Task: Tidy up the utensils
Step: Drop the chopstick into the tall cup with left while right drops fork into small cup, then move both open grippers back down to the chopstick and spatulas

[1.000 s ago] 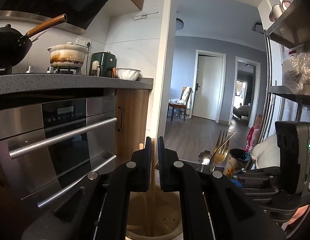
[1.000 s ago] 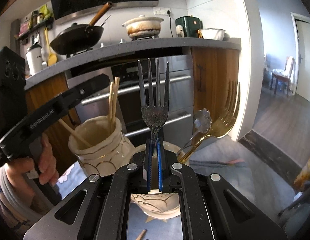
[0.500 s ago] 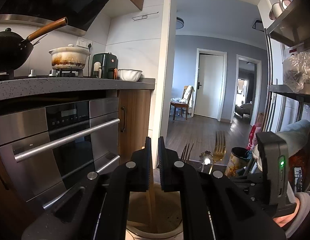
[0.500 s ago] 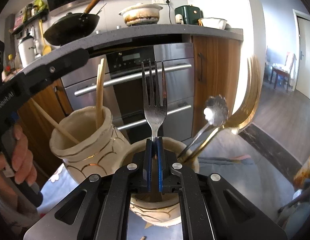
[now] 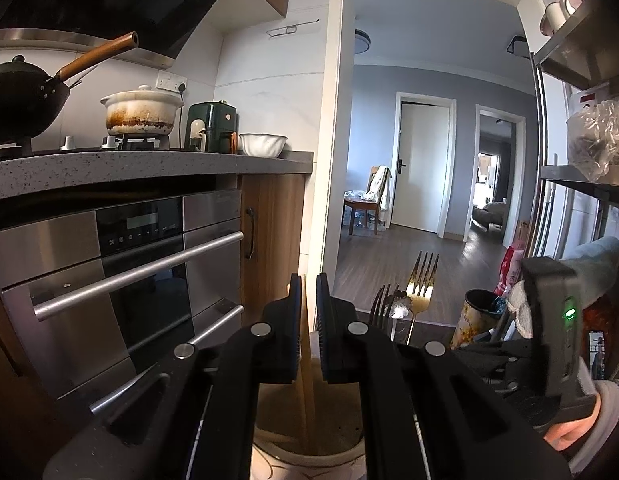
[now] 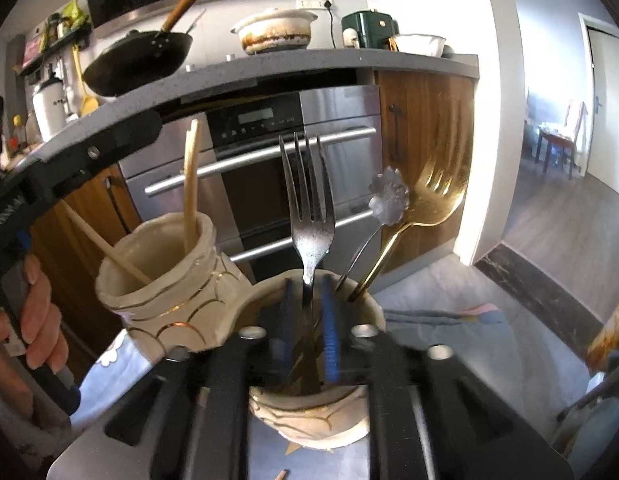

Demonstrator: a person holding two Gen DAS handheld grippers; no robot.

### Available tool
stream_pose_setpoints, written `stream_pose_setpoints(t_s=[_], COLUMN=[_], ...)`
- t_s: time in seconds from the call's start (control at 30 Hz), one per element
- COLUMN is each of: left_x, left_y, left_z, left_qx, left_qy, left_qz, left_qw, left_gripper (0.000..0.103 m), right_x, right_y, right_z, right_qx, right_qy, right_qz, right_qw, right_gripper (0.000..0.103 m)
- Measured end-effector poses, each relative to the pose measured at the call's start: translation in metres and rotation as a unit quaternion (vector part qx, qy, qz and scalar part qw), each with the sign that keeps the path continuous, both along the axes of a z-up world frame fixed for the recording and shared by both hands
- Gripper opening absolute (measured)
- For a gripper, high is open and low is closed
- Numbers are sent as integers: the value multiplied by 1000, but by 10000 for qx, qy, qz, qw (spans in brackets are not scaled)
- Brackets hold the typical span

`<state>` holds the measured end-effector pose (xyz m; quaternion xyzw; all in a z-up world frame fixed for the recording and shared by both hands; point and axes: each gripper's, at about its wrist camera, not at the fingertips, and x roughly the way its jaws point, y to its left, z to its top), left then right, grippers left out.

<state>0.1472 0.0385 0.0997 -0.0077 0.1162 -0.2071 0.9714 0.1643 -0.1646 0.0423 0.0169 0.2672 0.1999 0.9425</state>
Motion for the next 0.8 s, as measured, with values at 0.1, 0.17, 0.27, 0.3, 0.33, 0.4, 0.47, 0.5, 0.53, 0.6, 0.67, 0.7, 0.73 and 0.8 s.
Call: stream_pose_setpoints(t_s=[0.1, 0.17, 0.27, 0.3, 0.33, 0.4, 0.47, 0.5, 0.53, 0.6, 0.67, 0.7, 0.73, 0.8], left_x=[-6, -12, -21, -23, -27, -32, -37, -41, -43, -49, -57, -59, -64, -71], left_y=[2, 5, 8, 9, 11, 15, 19, 22, 25, 29, 33, 34, 35, 38], left_z=[3, 6, 10, 11, 12, 14, 16, 17, 17, 19, 20, 20, 19, 16], left_qx=[-3, -16, 21, 35, 54, 83, 72, 52, 46, 71, 150, 194, 245, 332], left_qy=[-42, -69, -103, -114, -117, -83, -40, -19, -19, -11, 20, 40, 73, 155], left_qz=[21, 45, 102, 124, 161, 256, 332, 373, 422, 505, 570, 615, 679, 759], left_qw=[10000, 10000, 9999, 9999, 9998, 9996, 9994, 9993, 9991, 9987, 9983, 9979, 9974, 9964], left_gripper=[23, 27, 37, 40, 47, 59, 76, 79, 85, 90, 95, 97, 97, 97], right_x=[-15, -26, -44, -51, -55, -64, -72, -76, -78, -85, -91, -95, -97, -103], right_y=[-8, -16, -30, -36, -39, -45, -48, -50, -50, -51, -52, -53, -54, -58], right_z=[8, 13, 20, 23, 24, 27, 30, 32, 33, 33, 33, 31, 30, 26], right_qx=[53, 107, 206, 261, 279, 296, 255, 219, 197, 141, 74, 24, 9, -25], right_qy=[-200, -322, -494, -527, -538, -580, -628, -648, -655, -673, -664, -642, -634, -577], right_qz=[-16, -62, -147, -190, -213, -268, -314, -341, -354, -373, -389, -407, -412, -456], right_qw=[9998, 9994, 9985, 9981, 9979, 9975, 9972, 9971, 9970, 9969, 9970, 9971, 9971, 9973], right_gripper=[36, 44, 59, 65, 72, 83, 92, 94, 95, 97, 97, 97, 98, 98])
